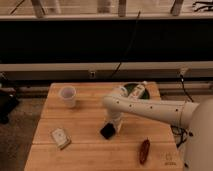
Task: Place the eraser on the white sponge
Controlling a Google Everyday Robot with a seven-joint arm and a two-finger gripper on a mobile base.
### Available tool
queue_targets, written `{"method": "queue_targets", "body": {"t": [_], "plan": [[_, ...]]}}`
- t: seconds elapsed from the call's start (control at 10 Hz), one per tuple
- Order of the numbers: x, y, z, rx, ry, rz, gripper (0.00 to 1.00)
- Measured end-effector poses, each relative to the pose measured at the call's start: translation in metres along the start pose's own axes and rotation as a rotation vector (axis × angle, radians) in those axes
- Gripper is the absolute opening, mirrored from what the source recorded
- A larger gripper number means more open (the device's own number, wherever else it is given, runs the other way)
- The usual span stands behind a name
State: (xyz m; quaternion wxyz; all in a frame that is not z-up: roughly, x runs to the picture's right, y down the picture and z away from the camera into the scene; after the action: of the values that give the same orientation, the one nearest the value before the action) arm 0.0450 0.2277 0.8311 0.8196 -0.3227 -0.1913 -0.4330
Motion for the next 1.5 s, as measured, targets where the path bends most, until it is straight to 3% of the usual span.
{"method": "queue_targets", "body": {"t": [0.3,0.4,0.5,0.8,0.9,1.1,1.5], "plan": [[-0.003,0.001,0.001,-0.007,-0.007,-0.010,0.03],[-0.004,0.001,0.001,-0.007,-0.007,-0.012,0.00],[-0.008,0.001,-0.001,-0.007,-0.006,-0.021,0.00],[-0.036,-0.009,-0.035,0.025,0.017,-0.094,0.00],[-0.060,-0.019,-0.057,0.032,0.032,-0.154,0.00],[-0.093,-0.035,-0.075,0.038,0.049,-0.236,0.00],[-0.148,-0.071,-0.091,0.035,0.067,-0.408,0.00]]}}
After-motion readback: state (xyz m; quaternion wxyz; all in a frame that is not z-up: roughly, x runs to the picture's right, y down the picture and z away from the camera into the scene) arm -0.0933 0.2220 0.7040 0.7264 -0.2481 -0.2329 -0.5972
